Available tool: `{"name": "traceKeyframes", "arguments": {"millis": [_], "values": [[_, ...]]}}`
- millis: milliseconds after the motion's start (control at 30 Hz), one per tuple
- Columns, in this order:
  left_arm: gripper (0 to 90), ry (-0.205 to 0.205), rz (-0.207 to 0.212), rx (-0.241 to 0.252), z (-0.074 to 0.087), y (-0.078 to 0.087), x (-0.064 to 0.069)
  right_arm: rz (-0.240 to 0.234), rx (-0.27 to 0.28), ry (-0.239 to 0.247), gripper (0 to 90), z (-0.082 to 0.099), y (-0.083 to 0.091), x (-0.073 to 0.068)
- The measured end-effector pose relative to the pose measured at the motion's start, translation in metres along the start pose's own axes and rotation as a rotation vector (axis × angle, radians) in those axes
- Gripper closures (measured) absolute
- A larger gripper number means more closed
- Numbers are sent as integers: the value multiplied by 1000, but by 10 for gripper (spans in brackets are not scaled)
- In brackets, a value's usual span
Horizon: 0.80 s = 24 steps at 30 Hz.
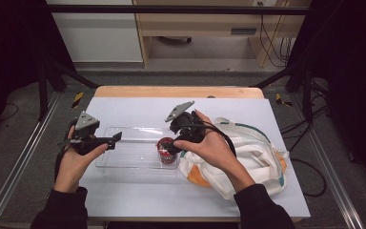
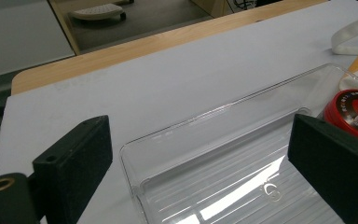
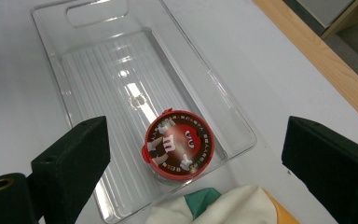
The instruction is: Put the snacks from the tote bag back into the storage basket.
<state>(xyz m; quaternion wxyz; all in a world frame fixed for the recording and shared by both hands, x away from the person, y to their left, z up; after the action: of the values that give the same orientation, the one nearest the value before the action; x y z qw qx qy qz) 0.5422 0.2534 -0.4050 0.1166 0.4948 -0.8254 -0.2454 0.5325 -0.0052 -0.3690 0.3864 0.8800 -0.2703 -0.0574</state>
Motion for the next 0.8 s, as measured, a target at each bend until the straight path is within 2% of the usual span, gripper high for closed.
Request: {"name": "traceKeyframes", "arguments": {"millis": [167,333,467,800], "values": [[63,0,0,1,0,0,1,18,25,-20,83,6,11,3],[63,-3,1,-2,0,-1,2,47,39,-62,83,12,21,4],[63,-6,-2,-6,1,-3,3,60,72,-78,83,13,30,5],[62,-5,1,0,0,0,3,104,89,-121,77,25,44,16]]}}
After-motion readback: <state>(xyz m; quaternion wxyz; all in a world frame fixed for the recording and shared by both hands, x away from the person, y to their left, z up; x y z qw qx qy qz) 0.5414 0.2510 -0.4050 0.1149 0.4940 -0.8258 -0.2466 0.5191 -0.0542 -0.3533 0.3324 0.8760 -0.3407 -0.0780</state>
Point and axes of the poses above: each handheld gripper's, and its own axes: y roughly backward along the jaws, z roughly out of its underside, x roughly to its right, the point moved 6 cm from there along -y, roughly forward along the jaws, and after that the axes turned 1 degree about -y, right-handed, at the moved point
